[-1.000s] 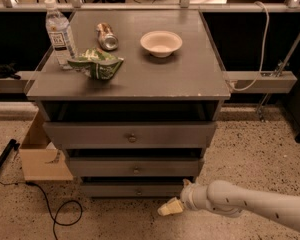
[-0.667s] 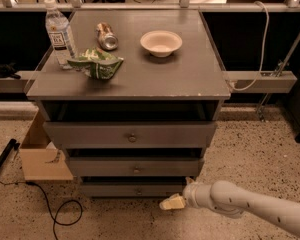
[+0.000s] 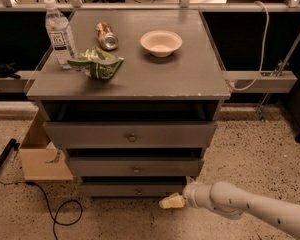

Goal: Open bottom drawer

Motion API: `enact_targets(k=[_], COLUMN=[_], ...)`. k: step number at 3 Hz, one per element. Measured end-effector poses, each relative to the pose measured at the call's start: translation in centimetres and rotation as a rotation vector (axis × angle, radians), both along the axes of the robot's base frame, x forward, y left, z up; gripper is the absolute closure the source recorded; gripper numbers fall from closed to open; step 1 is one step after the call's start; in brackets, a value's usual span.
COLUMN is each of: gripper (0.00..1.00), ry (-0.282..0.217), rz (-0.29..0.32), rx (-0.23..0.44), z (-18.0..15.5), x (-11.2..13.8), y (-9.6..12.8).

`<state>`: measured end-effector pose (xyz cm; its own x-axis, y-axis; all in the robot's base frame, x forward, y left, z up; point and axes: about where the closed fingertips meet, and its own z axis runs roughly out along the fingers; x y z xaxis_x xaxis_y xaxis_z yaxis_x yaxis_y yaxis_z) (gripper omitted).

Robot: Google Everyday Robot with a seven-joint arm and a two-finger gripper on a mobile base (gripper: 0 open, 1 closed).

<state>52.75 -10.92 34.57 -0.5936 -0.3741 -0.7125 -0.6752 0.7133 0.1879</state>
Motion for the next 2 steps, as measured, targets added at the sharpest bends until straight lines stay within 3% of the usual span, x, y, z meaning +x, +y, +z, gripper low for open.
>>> enact_targets(k=[2], gripper=[0.0], ry=[-0.015], rz=[0.011], rx=[-0.076], z=[-3.3], x=[1.1], y=[2.9])
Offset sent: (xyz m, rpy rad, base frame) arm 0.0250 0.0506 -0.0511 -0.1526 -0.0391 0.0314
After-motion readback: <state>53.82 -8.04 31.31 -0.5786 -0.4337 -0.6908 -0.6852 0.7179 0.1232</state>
